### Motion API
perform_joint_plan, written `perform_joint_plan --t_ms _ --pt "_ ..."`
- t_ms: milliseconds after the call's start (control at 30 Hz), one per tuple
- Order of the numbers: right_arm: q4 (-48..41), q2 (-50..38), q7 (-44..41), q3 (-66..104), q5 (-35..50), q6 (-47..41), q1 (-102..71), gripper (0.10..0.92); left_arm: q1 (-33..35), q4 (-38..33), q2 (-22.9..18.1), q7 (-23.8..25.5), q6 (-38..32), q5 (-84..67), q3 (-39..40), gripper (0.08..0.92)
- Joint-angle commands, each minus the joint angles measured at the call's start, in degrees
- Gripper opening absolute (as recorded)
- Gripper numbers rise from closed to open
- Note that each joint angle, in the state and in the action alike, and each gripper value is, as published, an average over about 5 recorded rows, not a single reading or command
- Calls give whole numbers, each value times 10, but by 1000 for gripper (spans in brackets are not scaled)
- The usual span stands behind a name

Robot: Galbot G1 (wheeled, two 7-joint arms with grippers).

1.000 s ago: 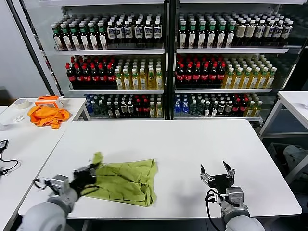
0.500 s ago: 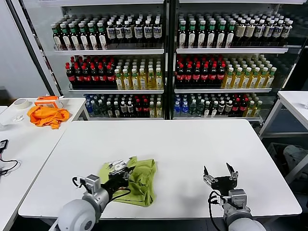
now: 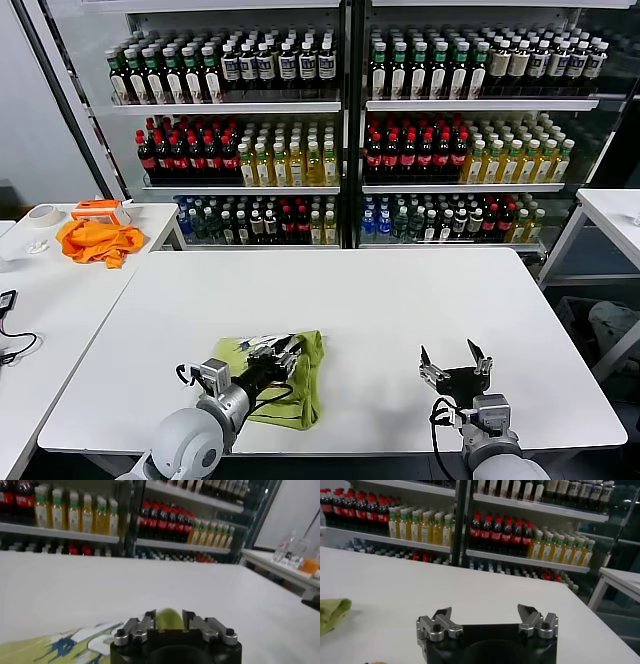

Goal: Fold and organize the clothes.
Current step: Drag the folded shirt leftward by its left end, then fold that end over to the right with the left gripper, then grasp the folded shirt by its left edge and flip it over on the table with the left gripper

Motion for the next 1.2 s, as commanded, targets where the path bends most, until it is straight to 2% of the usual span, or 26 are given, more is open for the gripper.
perform_joint_plan --t_ms 33,200,433,900,1200 --pt "-4 -1 -2 -3 0 1 6 823 39 -57 71 -1 -50 20 -97 476" --pt "-8 -4 -4 -8 0 0 16 823 88 -9 103 -52 19 64 -159 623" --pt "-7 -8 -3 -5 0 1 12 823 109 24 82 -68 43 100 -143 800" --pt "-6 -10 -3 -1 0 5 1 823 105 36 71 -75 47 74 -121 823" --pt "-3 -9 0 -3 1 8 -3 823 107 51 64 -77 5 59 -111 815"
